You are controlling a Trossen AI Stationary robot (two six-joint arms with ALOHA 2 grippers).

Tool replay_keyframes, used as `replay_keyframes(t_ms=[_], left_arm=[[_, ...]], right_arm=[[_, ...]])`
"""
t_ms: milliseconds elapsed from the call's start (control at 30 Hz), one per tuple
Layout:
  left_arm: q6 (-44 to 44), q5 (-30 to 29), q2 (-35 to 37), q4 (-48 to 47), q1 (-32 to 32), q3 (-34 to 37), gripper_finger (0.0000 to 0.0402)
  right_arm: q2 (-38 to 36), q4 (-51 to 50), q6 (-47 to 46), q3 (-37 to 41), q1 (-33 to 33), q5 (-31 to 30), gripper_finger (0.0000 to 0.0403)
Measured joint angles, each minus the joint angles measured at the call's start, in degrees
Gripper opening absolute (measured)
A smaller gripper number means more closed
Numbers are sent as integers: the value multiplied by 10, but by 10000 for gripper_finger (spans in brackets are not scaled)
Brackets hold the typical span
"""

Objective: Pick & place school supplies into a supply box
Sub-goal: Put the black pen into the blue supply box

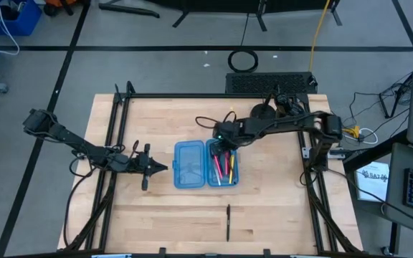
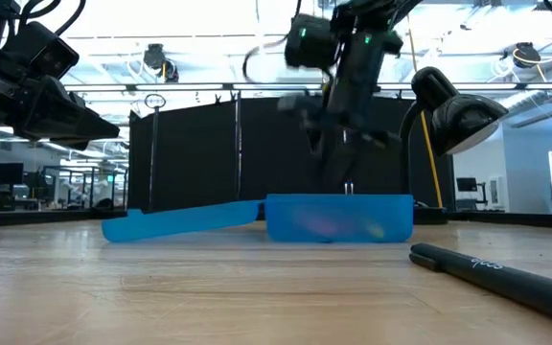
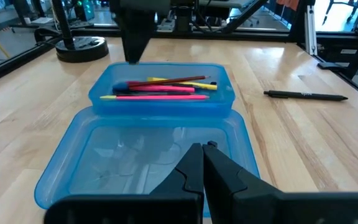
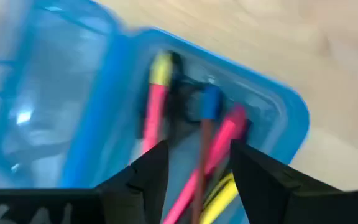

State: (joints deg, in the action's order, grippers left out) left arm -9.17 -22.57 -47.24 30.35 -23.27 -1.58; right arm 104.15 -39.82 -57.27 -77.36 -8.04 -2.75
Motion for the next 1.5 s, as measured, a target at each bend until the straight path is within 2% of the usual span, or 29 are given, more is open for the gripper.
replay_keyframes(t_ms=[200,300,433,600,733,867,1033,1133,1267,1400,1500], left_arm=[[0,0,0,-1,0,0,6],[2,-3,0,-1,0,0,6],[11,-47,0,7,0,0,6],[16,-75,0,36,0,0,6],[-9,-75,0,38,0,0,6],[-45,-75,0,38,0,0,6],[-84,-95,0,37,0,0,6],[-112,-97,0,35,0,0,6],[-163,-100,0,26,0,0,6],[-222,-106,0,-1,0,0,6],[-231,-106,0,-13,2,0,6]], right_arm=[[-110,48,162,0,11,23,160],[-183,53,255,0,37,-26,153],[-268,96,334,0,71,-74,106],[-345,94,439,0,117,-77,13],[-381,101,470,24,149,-81,11],[-408,156,470,115,185,-92,2],[-469,265,451,288,231,-95,1],[-519,355,431,392,248,-134,1],[-582,431,433,495,248,-168,1],[-624,509,463,580,246,-167,1],[-645,573,480,639,246,-166,1]])
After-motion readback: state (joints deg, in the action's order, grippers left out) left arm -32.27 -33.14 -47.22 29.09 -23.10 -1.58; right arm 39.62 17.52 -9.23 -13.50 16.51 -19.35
